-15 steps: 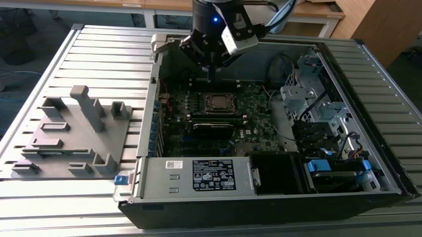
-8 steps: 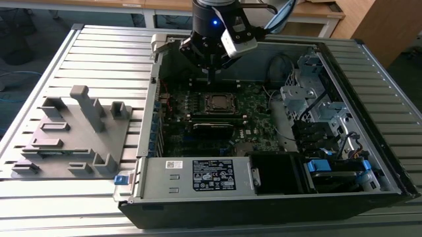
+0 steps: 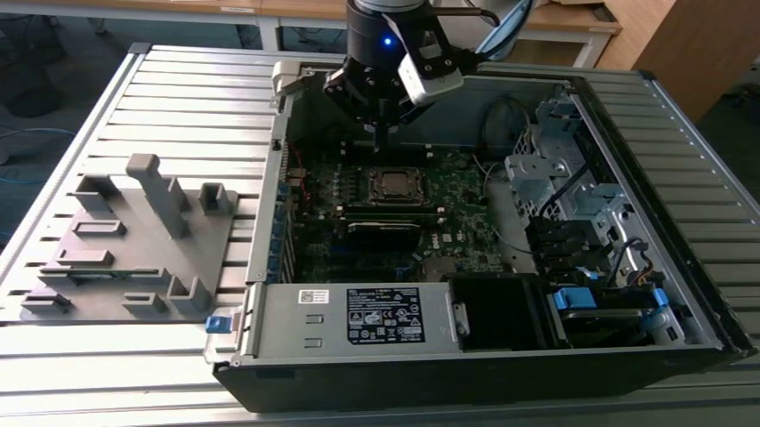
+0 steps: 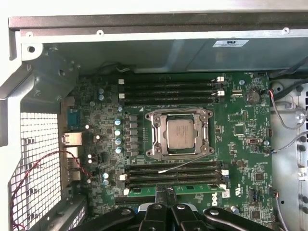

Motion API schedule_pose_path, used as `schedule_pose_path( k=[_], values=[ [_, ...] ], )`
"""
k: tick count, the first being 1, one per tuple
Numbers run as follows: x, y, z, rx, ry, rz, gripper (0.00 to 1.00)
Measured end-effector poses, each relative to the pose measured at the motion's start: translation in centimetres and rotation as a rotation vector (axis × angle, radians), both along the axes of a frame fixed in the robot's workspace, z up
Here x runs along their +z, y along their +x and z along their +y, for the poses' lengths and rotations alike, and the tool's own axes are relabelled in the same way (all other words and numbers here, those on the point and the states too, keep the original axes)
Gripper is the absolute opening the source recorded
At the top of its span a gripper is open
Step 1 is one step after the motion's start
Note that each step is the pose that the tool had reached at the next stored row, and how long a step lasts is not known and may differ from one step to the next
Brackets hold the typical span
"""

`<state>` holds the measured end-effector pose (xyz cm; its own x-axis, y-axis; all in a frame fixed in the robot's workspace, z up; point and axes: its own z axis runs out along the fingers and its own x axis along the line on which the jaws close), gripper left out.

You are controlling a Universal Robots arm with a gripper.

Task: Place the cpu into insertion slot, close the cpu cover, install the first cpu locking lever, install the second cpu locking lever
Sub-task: 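Install the second cpu locking lever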

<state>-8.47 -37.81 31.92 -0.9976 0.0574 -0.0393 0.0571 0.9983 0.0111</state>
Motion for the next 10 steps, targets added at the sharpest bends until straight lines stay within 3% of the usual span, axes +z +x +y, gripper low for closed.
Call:
schedule_pose_path(
  k=[10],
  values=[
    [-0.43, 0.03, 0.11, 0.000, -0.0003, 0.0002, 0.10]
  ],
)
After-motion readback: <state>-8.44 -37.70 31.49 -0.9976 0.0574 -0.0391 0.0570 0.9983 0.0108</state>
